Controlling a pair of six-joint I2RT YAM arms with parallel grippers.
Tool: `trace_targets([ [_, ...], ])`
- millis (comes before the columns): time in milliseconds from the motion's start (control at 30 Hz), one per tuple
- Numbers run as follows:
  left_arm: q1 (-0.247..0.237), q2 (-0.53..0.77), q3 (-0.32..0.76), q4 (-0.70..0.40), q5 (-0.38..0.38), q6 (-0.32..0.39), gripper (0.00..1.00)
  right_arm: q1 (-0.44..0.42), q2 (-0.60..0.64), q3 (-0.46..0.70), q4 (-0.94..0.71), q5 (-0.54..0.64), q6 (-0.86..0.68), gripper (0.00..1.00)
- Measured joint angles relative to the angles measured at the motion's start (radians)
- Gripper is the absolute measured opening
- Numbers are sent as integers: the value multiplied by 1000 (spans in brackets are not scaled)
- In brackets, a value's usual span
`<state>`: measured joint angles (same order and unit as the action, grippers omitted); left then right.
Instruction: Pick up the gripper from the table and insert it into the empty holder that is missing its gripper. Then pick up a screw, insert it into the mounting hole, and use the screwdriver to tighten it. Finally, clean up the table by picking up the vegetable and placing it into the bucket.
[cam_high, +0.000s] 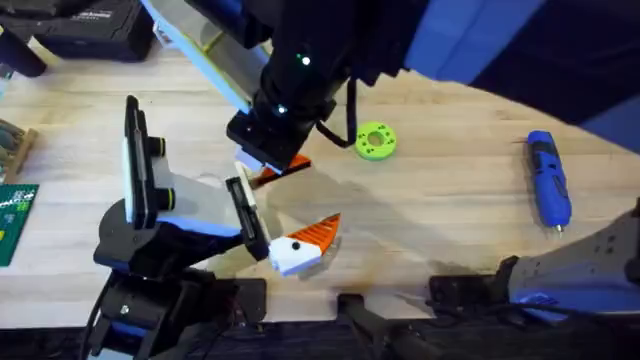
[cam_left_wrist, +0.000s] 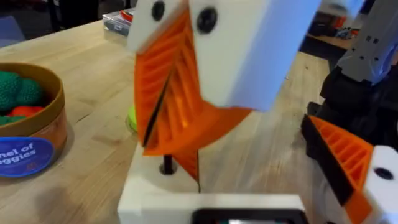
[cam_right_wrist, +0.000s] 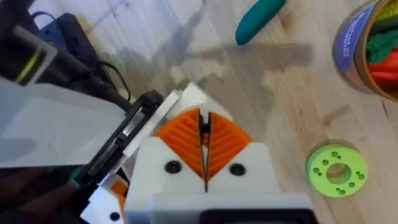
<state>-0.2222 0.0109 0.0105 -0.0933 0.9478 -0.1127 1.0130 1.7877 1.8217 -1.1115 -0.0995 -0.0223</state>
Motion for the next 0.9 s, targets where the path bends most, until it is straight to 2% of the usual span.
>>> trace_targets([
  [700, -3, 1, 0, -2, 25, -8, 986, -2, 25, 8, -27, -15, 1, 14],
  [767, -3, 1, 0, -2, 24, -7, 986, -2, 26, 8, -35, -22, 4, 165],
  [900, -1, 1, 0, -1, 19, -6, 986, -9, 20, 8, -43, -11, 11, 730],
])
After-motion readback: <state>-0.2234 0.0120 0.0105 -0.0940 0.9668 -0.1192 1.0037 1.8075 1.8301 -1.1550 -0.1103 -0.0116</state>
